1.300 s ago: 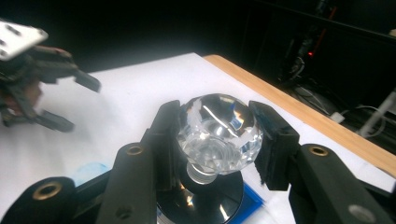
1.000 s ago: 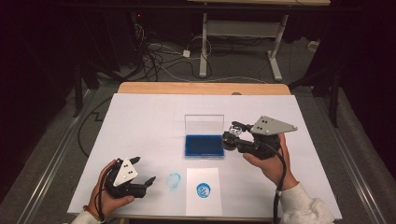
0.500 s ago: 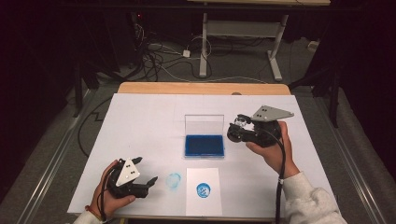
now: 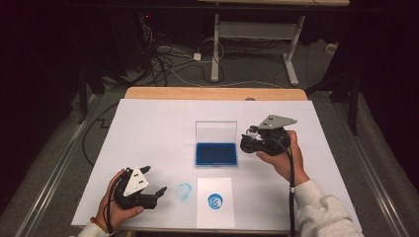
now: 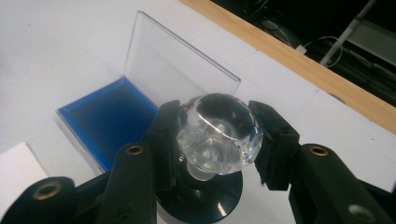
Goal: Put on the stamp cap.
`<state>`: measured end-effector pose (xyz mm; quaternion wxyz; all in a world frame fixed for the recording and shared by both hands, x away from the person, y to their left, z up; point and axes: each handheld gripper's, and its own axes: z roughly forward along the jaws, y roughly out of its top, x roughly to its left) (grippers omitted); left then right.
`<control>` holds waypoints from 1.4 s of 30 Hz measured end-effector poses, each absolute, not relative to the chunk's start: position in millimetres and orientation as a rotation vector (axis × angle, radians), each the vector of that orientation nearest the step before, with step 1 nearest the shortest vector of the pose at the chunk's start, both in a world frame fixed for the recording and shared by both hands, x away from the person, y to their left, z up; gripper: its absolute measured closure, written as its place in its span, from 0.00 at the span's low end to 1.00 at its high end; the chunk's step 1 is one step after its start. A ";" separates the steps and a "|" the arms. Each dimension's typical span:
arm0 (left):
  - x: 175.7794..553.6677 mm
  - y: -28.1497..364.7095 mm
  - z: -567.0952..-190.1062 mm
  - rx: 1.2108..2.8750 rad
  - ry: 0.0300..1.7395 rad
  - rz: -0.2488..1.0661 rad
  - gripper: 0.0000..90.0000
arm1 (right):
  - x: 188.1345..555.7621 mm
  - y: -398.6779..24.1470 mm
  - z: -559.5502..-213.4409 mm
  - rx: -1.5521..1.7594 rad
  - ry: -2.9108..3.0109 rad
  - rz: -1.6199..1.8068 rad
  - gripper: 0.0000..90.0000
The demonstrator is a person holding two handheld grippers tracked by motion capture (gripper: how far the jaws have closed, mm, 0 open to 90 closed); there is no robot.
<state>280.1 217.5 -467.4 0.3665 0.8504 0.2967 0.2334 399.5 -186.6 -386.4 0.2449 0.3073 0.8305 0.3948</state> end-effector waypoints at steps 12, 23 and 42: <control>279.9 216.9 -468.0 2.193 0.764 0.597 0.17 | 402.0 -188.3 -406.7 0.861 2.291 1.037 0.63; 280.1 215.8 -468.4 2.205 0.753 0.591 0.17 | 404.1 -186.7 -426.3 0.876 2.282 1.009 0.63; 279.3 217.2 -467.0 2.203 0.745 0.580 0.17 | 407.1 -182.2 -443.6 0.889 2.301 0.957 0.63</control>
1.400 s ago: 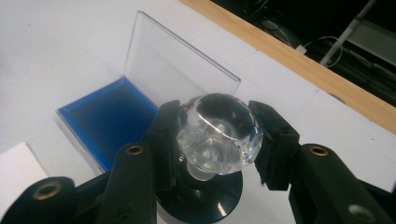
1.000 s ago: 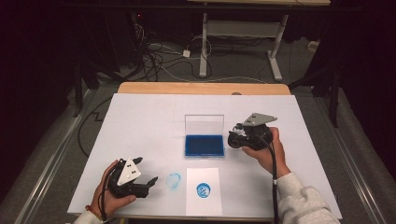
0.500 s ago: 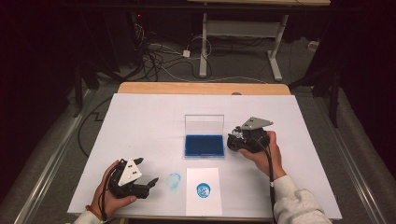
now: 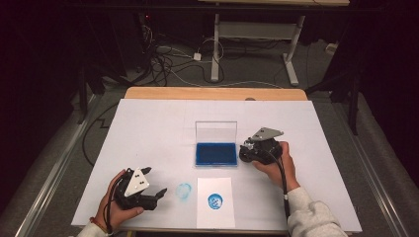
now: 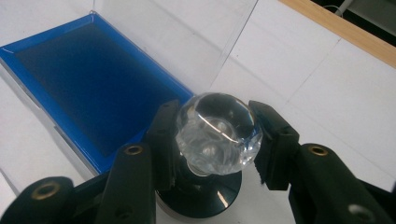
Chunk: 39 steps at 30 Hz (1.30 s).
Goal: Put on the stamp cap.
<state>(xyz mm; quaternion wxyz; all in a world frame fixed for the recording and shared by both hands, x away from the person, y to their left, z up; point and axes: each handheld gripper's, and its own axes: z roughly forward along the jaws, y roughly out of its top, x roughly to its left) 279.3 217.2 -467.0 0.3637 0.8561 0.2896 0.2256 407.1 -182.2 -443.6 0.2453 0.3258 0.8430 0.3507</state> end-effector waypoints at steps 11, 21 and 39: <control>279.5 217.7 -467.4 2.204 0.748 0.573 0.17 | 405.2 -182.3 -446.0 0.895 2.298 0.946 0.62; 279.8 216.1 -468.3 2.216 0.746 0.564 0.17 | 402.5 -182.0 -442.6 0.889 2.286 0.978 0.59; 280.8 217.0 -468.5 2.213 0.761 0.559 0.17 | 401.4 -184.0 -429.2 0.893 2.233 1.037 0.35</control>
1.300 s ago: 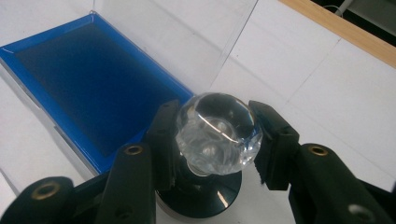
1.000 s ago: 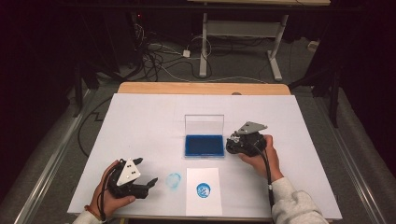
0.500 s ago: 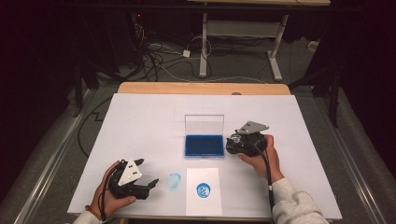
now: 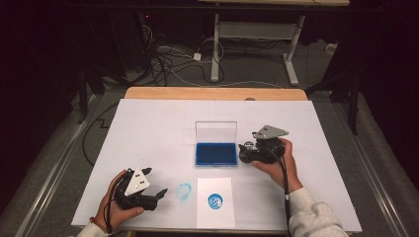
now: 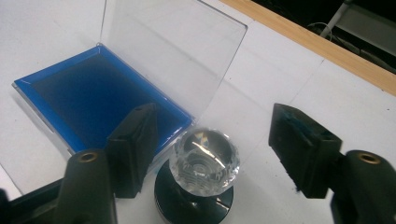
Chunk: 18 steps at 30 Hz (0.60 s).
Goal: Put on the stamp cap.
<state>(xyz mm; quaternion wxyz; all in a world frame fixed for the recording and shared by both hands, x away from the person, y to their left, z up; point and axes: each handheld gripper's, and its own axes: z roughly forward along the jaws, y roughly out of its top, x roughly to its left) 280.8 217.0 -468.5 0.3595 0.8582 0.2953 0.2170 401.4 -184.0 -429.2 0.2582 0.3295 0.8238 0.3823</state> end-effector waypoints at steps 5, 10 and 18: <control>281.5 217.0 -469.2 2.214 0.762 0.552 0.17 | 400.7 -183.3 -425.0 0.917 2.194 1.030 0.22; 282.7 219.0 -469.9 2.213 0.772 0.550 0.17 | 401.0 -184.3 -422.1 0.923 2.171 1.061 0.20; 283.2 218.9 -469.6 2.216 0.770 0.547 0.17 | 398.4 -184.2 -419.8 0.912 2.169 1.082 0.20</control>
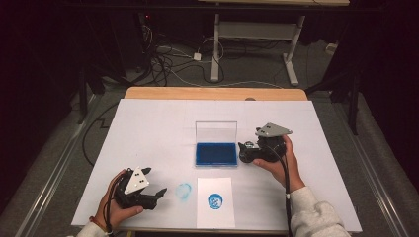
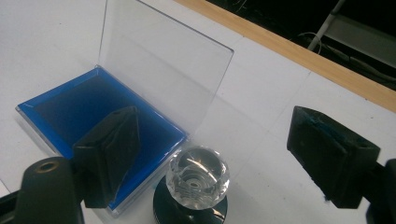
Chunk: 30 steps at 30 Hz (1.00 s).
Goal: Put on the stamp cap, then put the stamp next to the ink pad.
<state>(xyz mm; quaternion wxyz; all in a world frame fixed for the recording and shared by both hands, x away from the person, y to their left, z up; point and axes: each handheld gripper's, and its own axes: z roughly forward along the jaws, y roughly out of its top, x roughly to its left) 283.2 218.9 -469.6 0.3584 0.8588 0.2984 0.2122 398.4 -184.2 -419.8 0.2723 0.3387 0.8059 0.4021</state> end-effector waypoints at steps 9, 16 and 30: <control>282.7 220.0 -469.6 2.218 0.774 0.547 0.17 | 393.8 -183.9 -412.1 0.882 2.147 1.103 0.21; 281.9 220.4 -469.4 2.218 0.780 0.549 0.17 | 390.6 -185.1 -406.7 0.851 2.133 1.083 0.22; 282.4 219.0 -470.6 2.238 0.779 0.541 0.17 | 380.3 -182.8 -397.5 0.818 2.117 1.086 0.22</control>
